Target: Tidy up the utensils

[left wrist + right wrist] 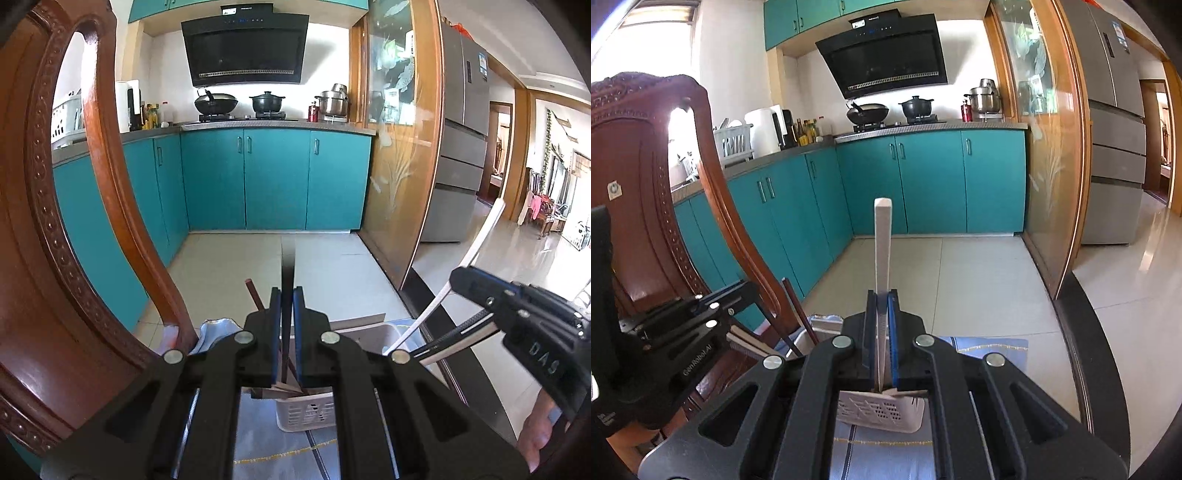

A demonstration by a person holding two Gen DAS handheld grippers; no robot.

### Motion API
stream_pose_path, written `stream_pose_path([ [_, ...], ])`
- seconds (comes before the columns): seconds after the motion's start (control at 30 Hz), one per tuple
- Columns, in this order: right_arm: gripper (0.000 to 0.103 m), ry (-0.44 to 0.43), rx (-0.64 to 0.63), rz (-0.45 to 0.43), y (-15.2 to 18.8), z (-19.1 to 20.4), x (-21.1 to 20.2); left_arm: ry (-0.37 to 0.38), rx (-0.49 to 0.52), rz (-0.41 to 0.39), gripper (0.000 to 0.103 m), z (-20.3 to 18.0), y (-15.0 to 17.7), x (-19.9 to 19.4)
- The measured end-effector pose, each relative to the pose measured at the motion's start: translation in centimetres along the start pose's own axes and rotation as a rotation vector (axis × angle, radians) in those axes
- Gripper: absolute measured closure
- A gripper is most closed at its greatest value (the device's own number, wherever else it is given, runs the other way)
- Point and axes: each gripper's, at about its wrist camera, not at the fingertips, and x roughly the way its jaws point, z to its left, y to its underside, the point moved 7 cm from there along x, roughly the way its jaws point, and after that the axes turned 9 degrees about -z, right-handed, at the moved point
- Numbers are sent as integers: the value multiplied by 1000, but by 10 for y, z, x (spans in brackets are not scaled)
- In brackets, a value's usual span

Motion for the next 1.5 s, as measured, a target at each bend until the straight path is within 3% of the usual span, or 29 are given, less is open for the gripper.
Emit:
stream_pose_path([
  [0.17,93,0,-1,-28,-4,0,-14,-1,16,-25,90,-4,0,-15],
  [0.27,83,0,-13,-78,-11,0,-32,-13,33,-58,82,-7,-3,-32],
  [0.43,53,-1,-43,-183,-17,6,-79,-8,52,-117,69,-13,-1,-68],
  [0.77,25,24,-94,-280,11,5,-153,-25,88,-176,44,-19,17,-129],
  [0.93,4,37,-65,-299,33,-7,-179,-52,76,-191,27,-11,36,-152],
  [1.0,3,51,-58,-307,43,-13,-185,-69,52,-202,17,-6,48,-165],
  [1.1,3,59,-49,-279,62,-19,-187,-79,49,-185,11,1,67,-174],
  [1.27,3,69,-67,-235,82,-22,-186,-95,75,-161,6,8,91,-188],
  [1.5,3,84,-151,-288,84,-7,-201,-111,94,-178,4,13,100,-207],
])
